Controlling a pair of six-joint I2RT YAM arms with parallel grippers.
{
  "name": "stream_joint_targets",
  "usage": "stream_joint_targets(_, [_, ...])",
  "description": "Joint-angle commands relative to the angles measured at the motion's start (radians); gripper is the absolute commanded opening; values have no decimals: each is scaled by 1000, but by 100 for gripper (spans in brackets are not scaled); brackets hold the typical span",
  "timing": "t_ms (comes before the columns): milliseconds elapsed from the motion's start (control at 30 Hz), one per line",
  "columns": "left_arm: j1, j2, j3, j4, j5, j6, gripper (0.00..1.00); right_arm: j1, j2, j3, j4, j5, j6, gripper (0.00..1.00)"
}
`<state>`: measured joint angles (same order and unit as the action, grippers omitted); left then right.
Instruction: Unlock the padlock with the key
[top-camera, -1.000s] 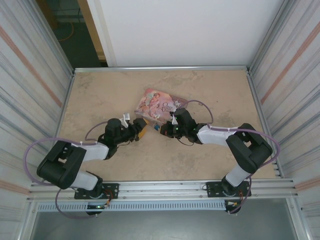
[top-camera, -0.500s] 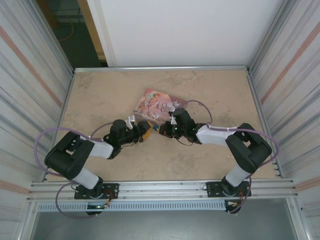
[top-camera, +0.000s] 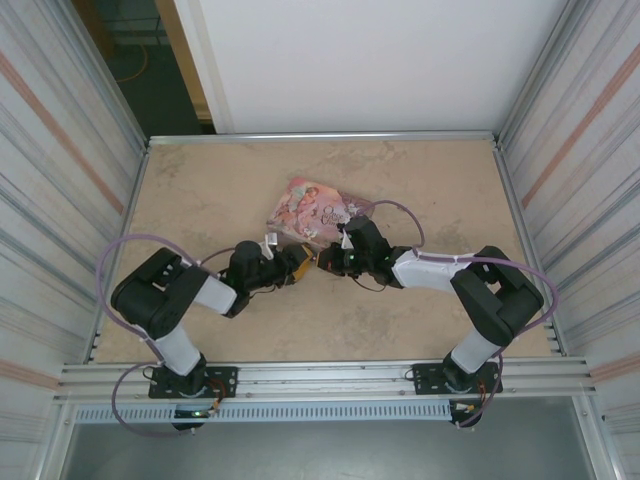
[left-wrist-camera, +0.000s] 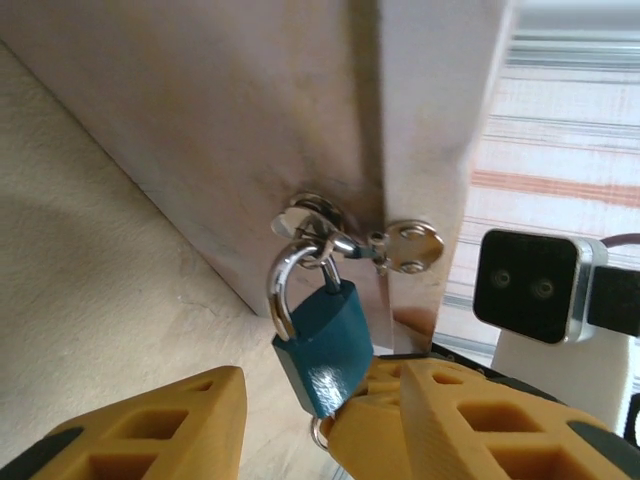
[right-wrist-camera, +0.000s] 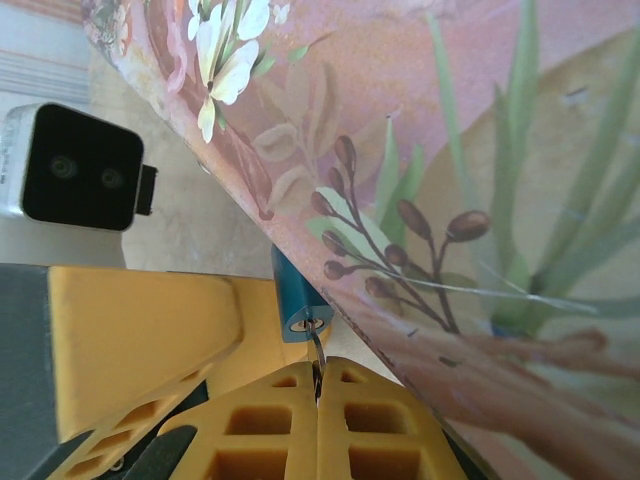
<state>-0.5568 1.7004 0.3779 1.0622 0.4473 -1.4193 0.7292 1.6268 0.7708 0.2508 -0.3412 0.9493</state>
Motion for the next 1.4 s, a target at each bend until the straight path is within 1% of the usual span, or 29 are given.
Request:
stream_joint_targets(0, [-8,30,17,78,-22,-30,43,12,-4,36,64,-35,33,0])
stream_joint_targets(333, [-8,83,22,120,-37,-54,38,18,12,33,94,-39,55,0])
stream_joint_targets(467, [-8,96,30,133,-43,-62,34,21,13,27,109,-33,66,0])
stream_joint_targets(633, [-8,91,32,126,-53,-54,24,21,4,19,124,-35,74,0])
stream_joint_targets(767, [-8,46,38,36,-68,-25,14,21,-26,-11,154,-14,65,1])
stream_joint_targets(867, [-8,-7,43,-35,-81,-2,10,22,-56,-27,132,12,37,10])
stream_joint_targets(1033, [-8,-114,67,-200,-85,34,8,21,-127,-48,47,65,-47,25])
stream_joint_targets(1133, [-8,-177,100,-337,-79,51,6,21,-185,-54,-19,107,-130,32])
stream_joint_targets(1233, [-8,-234,144,-465,-71,76,3,28,-244,-54,-77,155,-231,44])
stream_joint_targets(1300, [-8,-270,176,-557,-72,92,2,42,-280,-49,-98,187,-315,51])
stream_joint_targets(1367, [-8,-296,200,-614,-75,103,0,66,-307,-35,-121,233,-417,57])
